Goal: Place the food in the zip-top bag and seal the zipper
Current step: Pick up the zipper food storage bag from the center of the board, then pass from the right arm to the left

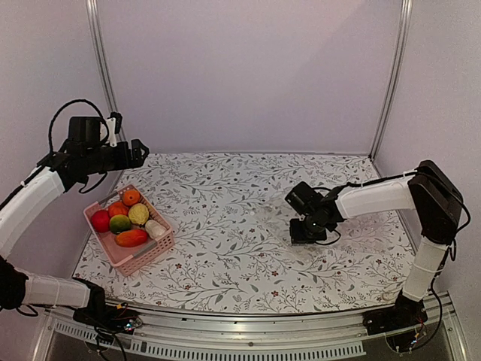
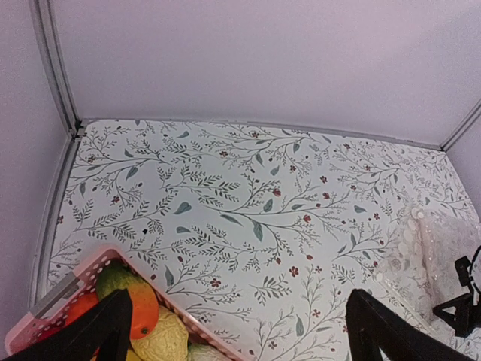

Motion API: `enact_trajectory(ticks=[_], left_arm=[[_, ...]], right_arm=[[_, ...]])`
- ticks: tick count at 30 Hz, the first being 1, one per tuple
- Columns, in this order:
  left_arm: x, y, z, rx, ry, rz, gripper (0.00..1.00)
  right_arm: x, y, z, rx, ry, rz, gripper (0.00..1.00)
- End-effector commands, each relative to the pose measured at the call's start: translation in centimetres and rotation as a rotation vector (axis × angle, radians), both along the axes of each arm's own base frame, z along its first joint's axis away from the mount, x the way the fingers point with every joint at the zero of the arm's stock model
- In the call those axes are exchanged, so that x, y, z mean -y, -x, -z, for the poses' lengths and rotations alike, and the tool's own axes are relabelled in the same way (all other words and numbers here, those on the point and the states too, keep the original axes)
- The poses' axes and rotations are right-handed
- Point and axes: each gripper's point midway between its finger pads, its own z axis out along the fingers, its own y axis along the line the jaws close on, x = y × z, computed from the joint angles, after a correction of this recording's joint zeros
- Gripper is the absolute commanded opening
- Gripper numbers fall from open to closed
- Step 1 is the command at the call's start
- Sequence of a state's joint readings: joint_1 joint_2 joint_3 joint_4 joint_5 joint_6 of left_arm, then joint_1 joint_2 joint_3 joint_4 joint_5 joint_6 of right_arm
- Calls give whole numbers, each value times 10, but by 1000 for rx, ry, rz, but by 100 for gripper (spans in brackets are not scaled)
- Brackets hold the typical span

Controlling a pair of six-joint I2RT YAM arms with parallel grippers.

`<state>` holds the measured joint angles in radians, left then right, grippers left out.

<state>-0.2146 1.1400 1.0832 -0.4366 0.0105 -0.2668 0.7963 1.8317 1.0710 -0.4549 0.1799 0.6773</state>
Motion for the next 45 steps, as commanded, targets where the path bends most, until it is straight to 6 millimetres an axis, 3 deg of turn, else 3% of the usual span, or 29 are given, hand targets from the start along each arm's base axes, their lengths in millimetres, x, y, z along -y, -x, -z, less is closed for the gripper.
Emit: enact_trajectory(ticks=[1,5,13,18,22,25,32,37,45], left_arm=[[3,1,9,-34,-2,0,100],[3,1,9,-34,-2,-1,100],[10,2,8,-37,21,24,100],[40,13,10,-72,148,109,99],[76,32,19,-112,307,175,100],[104,44,21,-134,416,227,100],[153,66,26,-173,566,300,100],[168,68,28,-182,635,302,100],[184,55,32,-183,708,302,99]], right_arm=[[26,1,-4,-7,21,31,0],[31,-5,-26,56,21,7,0],[40,-9,-110,233,-21,-53,0],[18,4,-154,290,-175,-185,0],[-16,23,-178,315,-290,-332,0],[-48,43,-190,325,-366,-457,0],[-112,61,-209,349,-563,-577,0],[-144,70,-210,339,-620,-626,0],[-177,82,-201,304,-644,-691,0]])
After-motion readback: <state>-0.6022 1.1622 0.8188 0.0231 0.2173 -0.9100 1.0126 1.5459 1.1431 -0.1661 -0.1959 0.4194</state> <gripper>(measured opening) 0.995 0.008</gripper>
